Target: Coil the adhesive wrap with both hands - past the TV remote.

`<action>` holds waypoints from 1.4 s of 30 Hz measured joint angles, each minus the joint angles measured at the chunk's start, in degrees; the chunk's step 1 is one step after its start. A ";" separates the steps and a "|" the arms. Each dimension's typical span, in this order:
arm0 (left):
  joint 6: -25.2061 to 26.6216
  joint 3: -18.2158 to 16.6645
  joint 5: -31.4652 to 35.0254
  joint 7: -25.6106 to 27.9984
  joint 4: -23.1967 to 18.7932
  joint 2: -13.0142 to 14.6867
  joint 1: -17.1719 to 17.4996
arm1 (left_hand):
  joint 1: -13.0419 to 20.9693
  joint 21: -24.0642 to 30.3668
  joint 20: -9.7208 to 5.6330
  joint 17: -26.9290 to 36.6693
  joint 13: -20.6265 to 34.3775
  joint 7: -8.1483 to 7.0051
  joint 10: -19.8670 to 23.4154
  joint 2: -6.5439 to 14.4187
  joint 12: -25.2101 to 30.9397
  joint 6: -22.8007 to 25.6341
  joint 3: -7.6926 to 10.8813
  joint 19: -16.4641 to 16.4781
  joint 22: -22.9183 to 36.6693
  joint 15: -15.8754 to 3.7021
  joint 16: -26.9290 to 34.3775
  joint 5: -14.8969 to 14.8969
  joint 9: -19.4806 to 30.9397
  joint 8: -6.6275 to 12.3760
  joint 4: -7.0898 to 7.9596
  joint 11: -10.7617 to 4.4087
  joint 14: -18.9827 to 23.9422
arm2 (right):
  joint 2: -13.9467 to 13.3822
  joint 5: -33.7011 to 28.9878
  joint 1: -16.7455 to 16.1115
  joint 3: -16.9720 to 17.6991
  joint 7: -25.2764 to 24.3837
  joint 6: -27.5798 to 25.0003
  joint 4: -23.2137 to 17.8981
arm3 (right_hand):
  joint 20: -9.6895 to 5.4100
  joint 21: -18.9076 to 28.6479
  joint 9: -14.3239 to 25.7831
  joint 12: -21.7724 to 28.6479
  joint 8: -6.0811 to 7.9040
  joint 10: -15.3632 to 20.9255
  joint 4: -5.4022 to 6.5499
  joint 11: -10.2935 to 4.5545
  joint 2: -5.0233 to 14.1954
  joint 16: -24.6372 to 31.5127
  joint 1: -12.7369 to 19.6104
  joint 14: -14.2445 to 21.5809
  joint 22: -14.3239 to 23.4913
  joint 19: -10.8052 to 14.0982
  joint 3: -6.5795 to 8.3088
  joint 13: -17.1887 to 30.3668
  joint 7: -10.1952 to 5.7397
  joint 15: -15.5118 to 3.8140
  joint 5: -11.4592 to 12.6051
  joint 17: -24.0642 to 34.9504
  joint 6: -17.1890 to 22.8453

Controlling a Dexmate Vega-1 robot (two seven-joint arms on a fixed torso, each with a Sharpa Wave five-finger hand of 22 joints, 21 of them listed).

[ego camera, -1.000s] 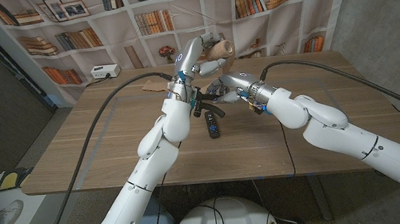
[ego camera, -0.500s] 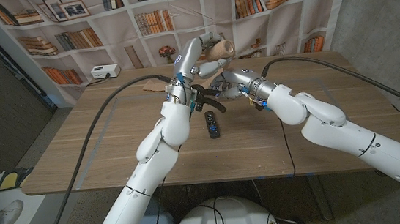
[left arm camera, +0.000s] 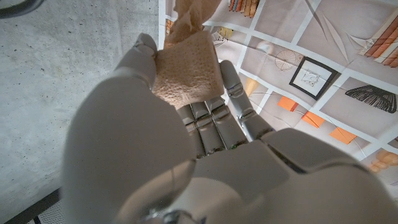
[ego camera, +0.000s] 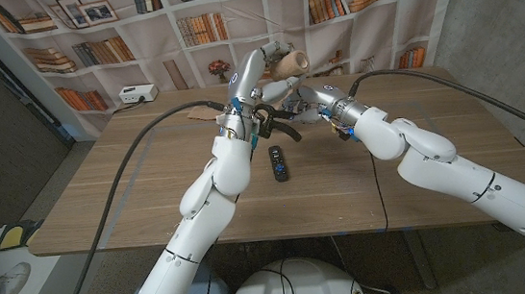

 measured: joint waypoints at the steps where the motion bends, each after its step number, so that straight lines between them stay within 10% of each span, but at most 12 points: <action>1: -0.04 0.01 0.00 0.03 -0.04 0.00 0.02 | -0.06 0.00 0.00 0.01 0.00 0.00 0.00 0.06 -0.14 0.00 0.00 0.00 -0.14 0.00 -0.04 0.00 0.00 0.07 0.00 0.00 0.00 | 0.00 0.00 0.00 0.00 -0.03 -0.01 0.00 | 0.00 0.00 0.00 0.00 0.00 0.00 0.00 0.00 0.00 -0.01 0.00 0.00 0.00 0.00 0.00 0.00 0.00 0.00 -0.03 0.00 0.00; 42: -5.11 -0.30 -0.83 3.76 -1.96 1.37 3.07 | -0.03 1.65 -0.21 0.46 0.54 -0.21 0.22 0.03 -0.42 -0.21 0.00 -0.82 -1.59 -0.32 -0.96 -0.01 0.00 0.17 0.00 -0.22 0.31 | 0.39 3.64 0.73 2.65 -2.83 -5.01 0.25 | -0.21 0.45 0.01 -0.02 -0.03 0.05 0.00 -0.05 -0.01 -0.28 0.01 0.38 0.00 -0.19 0.00 -0.02 0.08 0.04 0.02 -0.02 -0.08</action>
